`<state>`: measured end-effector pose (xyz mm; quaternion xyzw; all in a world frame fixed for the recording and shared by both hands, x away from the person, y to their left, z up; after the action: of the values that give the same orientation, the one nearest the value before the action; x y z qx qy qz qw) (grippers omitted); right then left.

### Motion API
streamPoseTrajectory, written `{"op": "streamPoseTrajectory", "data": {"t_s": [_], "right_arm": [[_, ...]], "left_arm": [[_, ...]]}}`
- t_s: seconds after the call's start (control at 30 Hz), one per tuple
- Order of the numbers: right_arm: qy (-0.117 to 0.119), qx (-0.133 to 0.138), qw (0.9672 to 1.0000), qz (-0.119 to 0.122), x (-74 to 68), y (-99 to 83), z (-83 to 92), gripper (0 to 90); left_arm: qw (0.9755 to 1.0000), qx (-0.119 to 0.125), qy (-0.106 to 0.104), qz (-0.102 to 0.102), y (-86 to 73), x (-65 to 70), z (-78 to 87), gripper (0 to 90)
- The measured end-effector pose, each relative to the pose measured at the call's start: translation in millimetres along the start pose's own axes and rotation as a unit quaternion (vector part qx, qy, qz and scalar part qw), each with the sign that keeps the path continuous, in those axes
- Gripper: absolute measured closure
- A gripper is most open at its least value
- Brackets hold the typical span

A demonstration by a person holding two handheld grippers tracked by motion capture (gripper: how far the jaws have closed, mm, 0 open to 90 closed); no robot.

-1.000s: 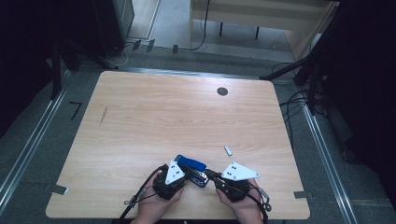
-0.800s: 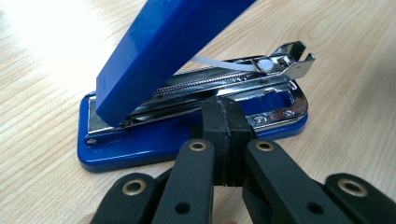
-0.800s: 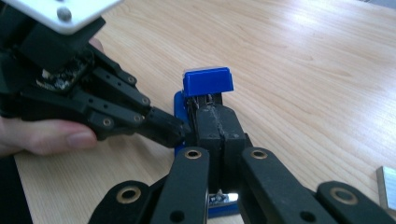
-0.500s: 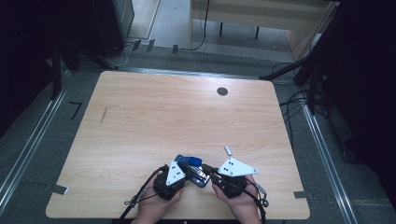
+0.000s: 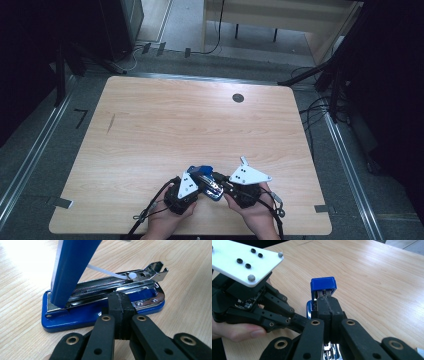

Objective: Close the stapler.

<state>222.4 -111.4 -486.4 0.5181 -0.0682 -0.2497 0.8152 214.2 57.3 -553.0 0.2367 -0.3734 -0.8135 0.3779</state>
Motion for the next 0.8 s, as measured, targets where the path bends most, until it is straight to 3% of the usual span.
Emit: {"op": "streamPoseTrajectory", "data": {"t_s": [0.8], "right_arm": [[0.005,0.012,0.9999,0.009,-0.3,21.6,-15.2,90.0]], "left_arm": [[1.0,0.0,-0.001,0.001,0.0,0.2,0.0,90.0]]}}
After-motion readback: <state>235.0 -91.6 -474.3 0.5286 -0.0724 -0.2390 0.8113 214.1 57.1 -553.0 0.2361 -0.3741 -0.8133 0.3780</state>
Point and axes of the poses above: each handheld gripper's, and its own axes: z roughly backward along the jaws, y roughly out of its top, x roughly to its right, the point moved 3 cm from there along -z, roughly forward along the jaws, and after that the axes turned 11 degrees about y, right-handed, at the moved point
